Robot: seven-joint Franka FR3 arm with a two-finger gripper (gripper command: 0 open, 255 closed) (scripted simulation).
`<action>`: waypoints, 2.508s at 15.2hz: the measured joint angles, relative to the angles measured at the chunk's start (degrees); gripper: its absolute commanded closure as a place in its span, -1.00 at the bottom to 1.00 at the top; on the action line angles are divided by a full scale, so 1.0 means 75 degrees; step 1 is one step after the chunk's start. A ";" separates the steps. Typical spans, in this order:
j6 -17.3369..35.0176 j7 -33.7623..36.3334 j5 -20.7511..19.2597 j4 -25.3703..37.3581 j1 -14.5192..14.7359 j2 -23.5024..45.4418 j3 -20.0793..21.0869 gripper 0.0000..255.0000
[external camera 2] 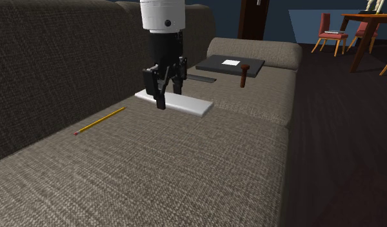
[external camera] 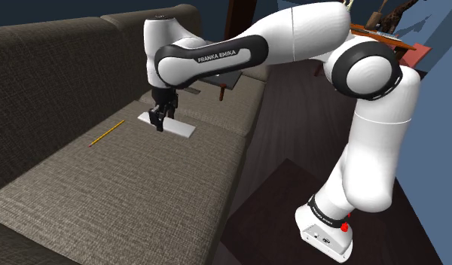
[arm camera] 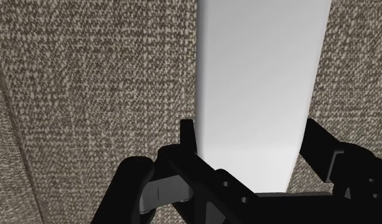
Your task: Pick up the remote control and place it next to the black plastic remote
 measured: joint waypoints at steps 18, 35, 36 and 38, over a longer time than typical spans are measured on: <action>-0.0759 -0.2744 0.0207 0.2138 -0.1816 0.1320 -0.0800 1.00; -0.1210 -0.3931 0.0264 0.4591 -0.2647 0.3311 -0.1070 1.00; -0.1118 -0.3929 0.0262 0.4509 -0.2649 0.3321 -0.1072 1.00; -0.0896 -0.3924 0.0260 0.4275 -0.2655 0.3310 -0.1073 1.00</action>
